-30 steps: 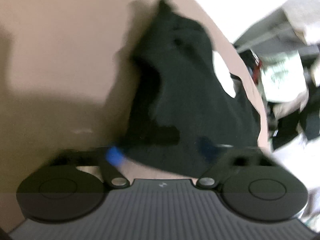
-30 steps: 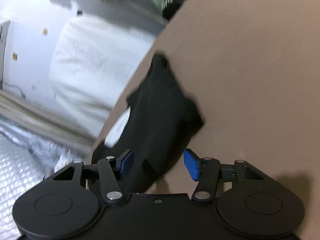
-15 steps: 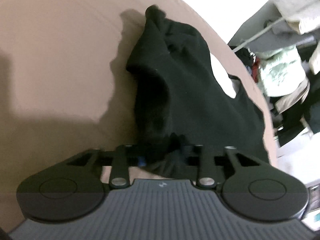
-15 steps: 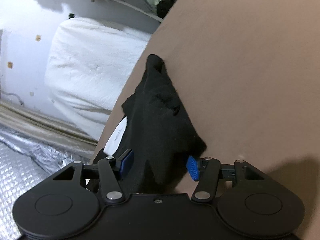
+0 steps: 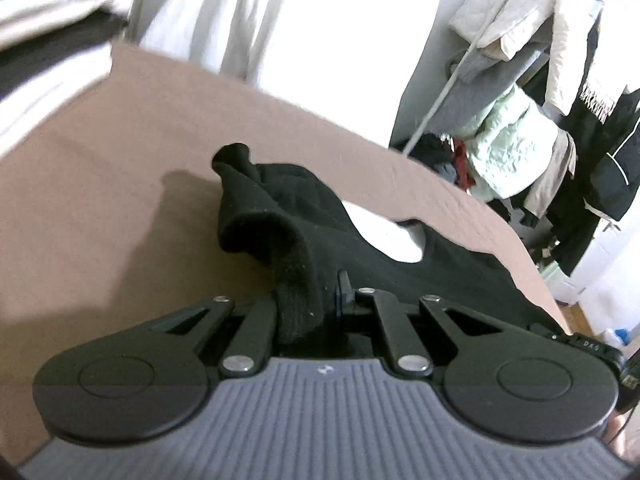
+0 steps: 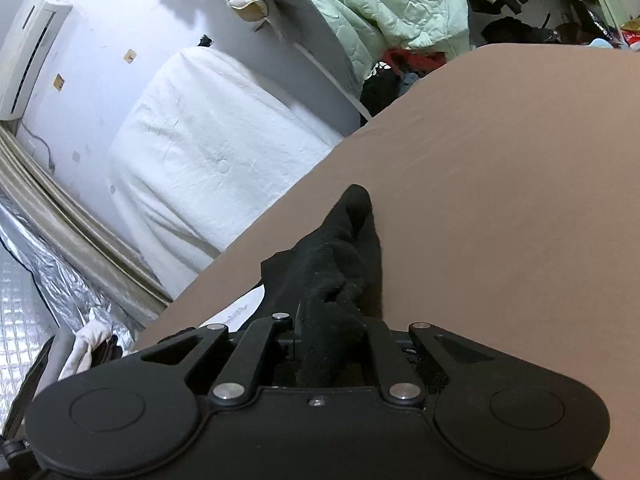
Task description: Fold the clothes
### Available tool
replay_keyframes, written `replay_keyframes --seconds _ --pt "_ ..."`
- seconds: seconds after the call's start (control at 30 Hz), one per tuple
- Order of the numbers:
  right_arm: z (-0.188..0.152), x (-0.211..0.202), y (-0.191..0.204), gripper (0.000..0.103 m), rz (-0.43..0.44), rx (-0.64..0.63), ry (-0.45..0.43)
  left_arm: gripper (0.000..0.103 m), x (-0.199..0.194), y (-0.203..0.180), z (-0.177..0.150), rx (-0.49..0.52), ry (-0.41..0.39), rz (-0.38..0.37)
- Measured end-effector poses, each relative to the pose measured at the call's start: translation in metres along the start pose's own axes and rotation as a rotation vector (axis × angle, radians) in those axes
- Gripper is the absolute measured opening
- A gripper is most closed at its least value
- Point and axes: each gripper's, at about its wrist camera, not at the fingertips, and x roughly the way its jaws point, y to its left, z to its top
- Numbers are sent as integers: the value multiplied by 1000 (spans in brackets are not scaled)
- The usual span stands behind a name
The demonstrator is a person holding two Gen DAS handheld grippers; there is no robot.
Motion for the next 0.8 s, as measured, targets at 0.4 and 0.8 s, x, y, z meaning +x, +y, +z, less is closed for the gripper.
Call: replay_keyframes --seconds 0.4,0.8 --pt "-32 -61 -3 8 -46 -99 6 6 -28 -17 -51 89 121 97" --pt "-36 -76 4 8 -82 -241 19 8 -25 -16 -67 69 224 196"
